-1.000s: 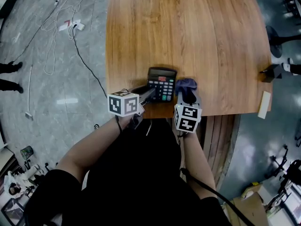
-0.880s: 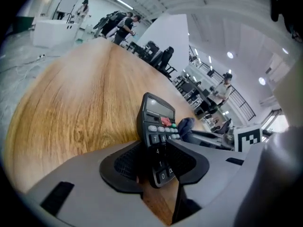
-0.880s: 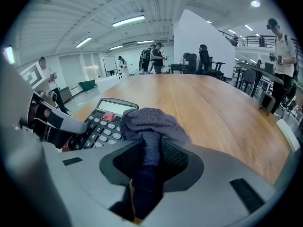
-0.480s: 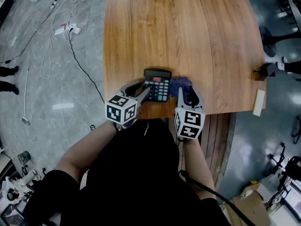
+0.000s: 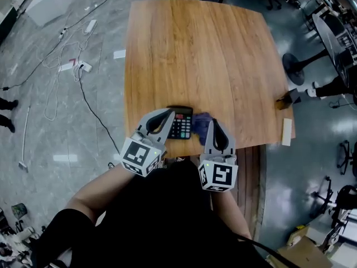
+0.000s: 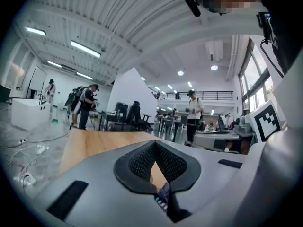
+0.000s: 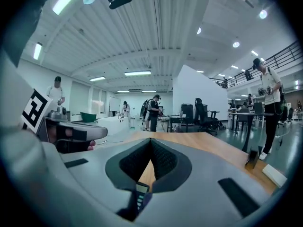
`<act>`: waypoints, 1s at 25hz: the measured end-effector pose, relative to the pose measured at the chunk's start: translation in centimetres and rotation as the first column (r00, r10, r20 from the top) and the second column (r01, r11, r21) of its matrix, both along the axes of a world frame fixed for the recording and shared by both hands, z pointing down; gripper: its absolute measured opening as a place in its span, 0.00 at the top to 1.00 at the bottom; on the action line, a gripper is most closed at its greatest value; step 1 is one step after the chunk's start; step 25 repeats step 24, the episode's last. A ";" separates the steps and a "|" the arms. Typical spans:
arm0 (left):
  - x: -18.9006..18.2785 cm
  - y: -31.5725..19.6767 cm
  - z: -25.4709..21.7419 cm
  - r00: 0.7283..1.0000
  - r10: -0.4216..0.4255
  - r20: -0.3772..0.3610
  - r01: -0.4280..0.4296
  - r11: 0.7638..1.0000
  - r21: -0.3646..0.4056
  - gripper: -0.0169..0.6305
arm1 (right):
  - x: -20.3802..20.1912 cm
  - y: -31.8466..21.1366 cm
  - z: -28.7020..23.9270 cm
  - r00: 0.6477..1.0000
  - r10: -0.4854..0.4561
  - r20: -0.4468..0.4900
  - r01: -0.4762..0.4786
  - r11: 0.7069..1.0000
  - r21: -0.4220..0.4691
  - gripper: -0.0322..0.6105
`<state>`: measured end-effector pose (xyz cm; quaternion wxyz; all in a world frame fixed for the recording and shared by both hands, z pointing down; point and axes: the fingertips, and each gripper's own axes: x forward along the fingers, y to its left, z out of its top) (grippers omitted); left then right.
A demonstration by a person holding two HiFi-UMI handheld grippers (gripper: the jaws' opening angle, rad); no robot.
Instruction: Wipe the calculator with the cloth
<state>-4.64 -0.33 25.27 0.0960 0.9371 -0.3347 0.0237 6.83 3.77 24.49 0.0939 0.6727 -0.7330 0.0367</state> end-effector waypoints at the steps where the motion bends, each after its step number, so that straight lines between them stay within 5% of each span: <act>1: 0.1 0.5 -1.2 1.000 -0.003 -0.014 0.003 1.000 0.024 0.96 | -0.6 0.3 -0.6 1.000 -0.014 -0.007 0.014 1.000 0.016 0.93; 10: -0.6 3.9 -3.5 1.000 -0.008 -0.024 0.010 0.998 0.069 0.96 | -5.9 2.5 -4.1 0.989 -0.133 -0.060 0.139 0.985 0.105 0.93; 25: -1.0 3.9 -5.1 1.000 -0.010 -0.011 0.012 0.991 0.134 0.96 | -7.1 2.7 -5.3 0.987 -0.142 -0.077 0.150 0.981 0.124 0.93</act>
